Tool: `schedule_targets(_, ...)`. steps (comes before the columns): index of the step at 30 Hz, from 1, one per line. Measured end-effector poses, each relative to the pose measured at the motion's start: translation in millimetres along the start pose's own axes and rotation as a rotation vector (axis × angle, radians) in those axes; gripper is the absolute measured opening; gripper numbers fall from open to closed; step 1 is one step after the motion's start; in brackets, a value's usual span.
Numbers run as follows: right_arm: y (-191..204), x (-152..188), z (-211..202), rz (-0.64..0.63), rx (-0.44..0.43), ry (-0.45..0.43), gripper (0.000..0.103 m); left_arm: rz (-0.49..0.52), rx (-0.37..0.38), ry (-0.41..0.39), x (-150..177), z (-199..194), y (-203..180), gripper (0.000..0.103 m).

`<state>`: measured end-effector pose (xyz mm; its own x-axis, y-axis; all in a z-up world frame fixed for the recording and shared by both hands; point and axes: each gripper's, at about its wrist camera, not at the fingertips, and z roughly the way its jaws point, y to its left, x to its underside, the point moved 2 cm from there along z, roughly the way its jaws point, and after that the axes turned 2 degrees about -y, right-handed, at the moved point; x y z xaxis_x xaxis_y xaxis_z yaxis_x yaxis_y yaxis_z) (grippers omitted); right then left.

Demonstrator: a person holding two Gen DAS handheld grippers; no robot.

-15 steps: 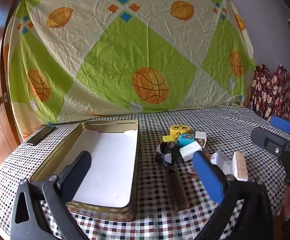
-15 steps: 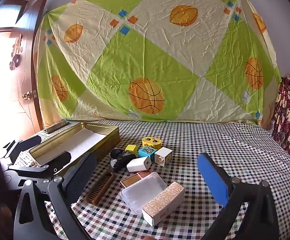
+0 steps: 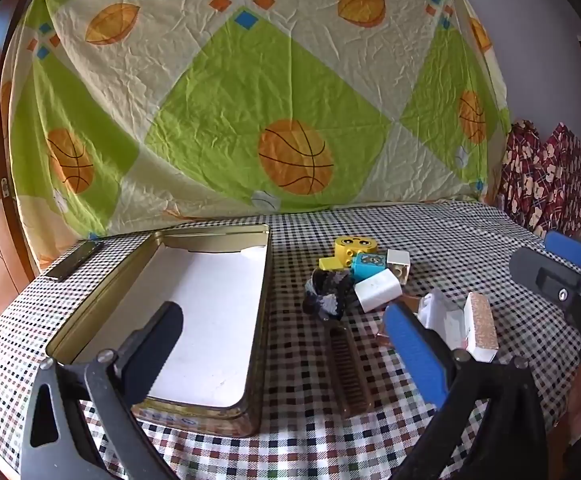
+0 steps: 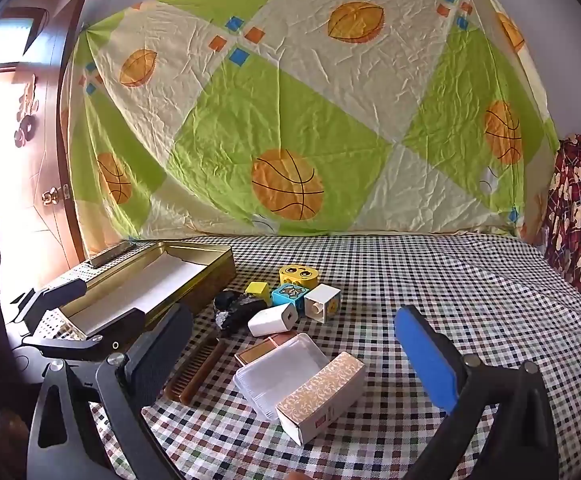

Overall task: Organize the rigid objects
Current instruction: 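Move the right tool toward the patterned paper box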

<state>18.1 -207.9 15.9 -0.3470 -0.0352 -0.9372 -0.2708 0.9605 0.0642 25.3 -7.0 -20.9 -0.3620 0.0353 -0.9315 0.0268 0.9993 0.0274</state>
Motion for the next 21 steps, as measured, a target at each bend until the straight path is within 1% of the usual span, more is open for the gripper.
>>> schedule_targets(9,-1,4,-1,0.002,0.007,0.013,0.102,0.023,0.002,0.001,3,2,-8,0.103)
schedule_targets(21,-7,10,0,0.017,0.017,0.023,0.102,0.040,0.005,0.021,5,7,-13,0.103)
